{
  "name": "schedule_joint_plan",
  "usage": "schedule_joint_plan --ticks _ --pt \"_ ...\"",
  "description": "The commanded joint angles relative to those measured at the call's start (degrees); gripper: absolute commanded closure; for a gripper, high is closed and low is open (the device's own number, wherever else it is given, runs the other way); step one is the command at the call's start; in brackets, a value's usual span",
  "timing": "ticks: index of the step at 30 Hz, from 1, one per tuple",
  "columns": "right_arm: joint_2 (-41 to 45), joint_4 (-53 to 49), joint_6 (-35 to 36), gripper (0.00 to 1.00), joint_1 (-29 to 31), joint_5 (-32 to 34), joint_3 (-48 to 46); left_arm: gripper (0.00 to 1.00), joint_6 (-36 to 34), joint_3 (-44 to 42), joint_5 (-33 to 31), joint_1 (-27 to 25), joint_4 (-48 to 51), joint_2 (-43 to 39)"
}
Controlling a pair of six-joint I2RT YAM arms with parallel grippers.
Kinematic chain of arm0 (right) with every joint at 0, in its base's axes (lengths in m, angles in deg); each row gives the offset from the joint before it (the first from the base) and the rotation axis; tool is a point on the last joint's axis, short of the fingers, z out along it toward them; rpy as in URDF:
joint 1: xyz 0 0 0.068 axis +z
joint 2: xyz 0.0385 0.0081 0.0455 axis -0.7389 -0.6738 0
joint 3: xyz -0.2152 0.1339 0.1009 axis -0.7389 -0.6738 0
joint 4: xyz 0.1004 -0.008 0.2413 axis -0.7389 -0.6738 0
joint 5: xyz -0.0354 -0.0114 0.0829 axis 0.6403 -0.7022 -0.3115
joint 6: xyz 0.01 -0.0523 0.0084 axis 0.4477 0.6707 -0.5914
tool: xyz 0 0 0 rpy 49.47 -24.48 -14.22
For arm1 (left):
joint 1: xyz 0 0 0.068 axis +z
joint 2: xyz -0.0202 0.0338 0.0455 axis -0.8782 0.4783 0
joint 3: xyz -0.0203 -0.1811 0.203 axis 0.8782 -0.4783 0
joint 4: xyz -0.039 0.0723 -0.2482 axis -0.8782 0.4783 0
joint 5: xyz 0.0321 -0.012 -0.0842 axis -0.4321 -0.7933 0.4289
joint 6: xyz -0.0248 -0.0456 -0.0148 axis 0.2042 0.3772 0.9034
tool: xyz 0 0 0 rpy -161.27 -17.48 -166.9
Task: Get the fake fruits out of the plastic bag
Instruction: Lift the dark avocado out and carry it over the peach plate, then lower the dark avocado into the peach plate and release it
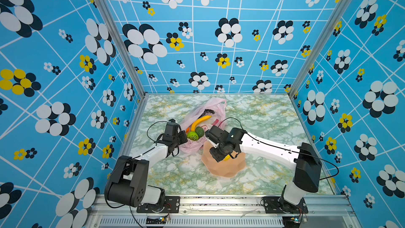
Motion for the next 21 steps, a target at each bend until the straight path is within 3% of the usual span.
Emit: schedule_joint_plan --ticks 1,21 --pt "2.0 2.3 -2.4 0.55 1.0 -0.2 -2.1 1.0 0.1 1.1 0.3 -0.1 0.6 -0.4" --pt "-0.9 10.8 -5.3 0.56 2.3 0.3 -11.0 1.0 -0.1 1.0 -0.6 0.0 0.7 -0.4"
